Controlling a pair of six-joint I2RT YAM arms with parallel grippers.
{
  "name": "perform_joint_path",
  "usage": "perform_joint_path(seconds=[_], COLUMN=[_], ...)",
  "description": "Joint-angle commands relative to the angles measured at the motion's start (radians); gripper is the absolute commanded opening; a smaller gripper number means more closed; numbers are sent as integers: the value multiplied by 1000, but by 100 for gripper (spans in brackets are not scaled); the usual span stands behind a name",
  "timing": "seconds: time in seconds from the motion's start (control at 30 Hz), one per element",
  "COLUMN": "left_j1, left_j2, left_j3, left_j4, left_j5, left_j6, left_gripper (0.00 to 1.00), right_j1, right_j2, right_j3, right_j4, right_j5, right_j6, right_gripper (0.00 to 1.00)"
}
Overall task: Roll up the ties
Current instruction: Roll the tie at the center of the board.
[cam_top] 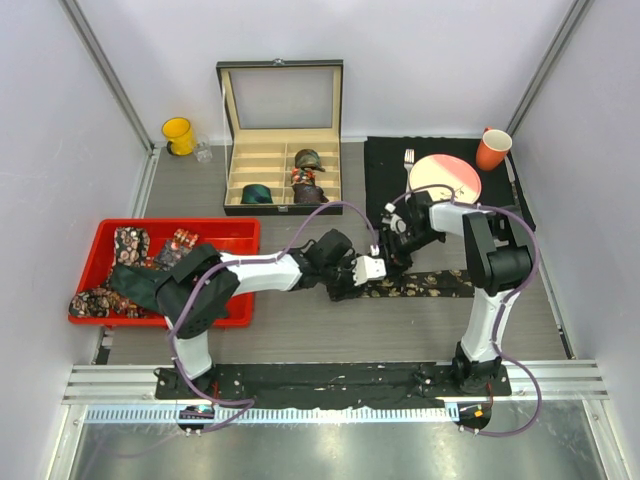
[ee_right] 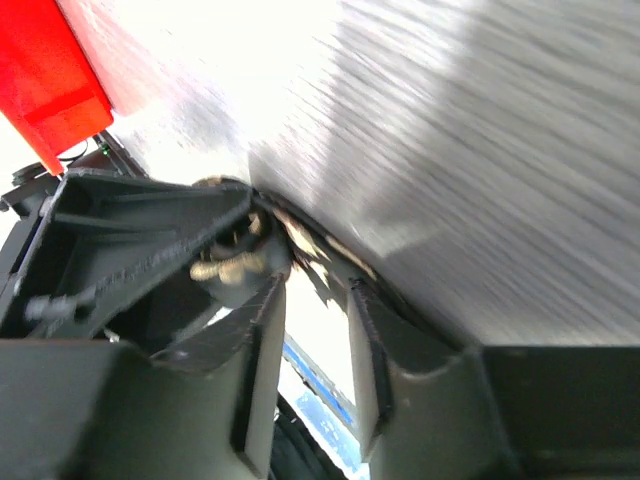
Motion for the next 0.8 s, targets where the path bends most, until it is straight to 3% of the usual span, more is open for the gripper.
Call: perform_joint_path(seconds=[0.0,0.13,0.47,0.6,0.63,0.7,0.77], left_j1=[2,3,3,2,2,2,5], left_j2=[56,76,100,111,111,108,93], left_j3=[21,45,93,102,102,98,88], left_j4=[-225,-246,-277,-280,-277,-272,-253], left_j5=[-70,-62,-44,-45,-47,-47,-35], left_j6=[19,20,20,9,6,3,-4], left_gripper=[12,13,17,17,18,20,29], right_j1=[-24,-7,83,106,108,108,108], right_j2=[-94,-114,-70,-57,-51,-36,-22], right_j3=[4,-30,-84,-110,-112,-112,-109], right_j4=[-69,18,136,187,190,167,146], right_j5=[-48,-161,-120,-86,-73,-19,27], right_j6=[-77,18,65,65,65,46,23], right_gripper=[40,49,47,33,18,5,1])
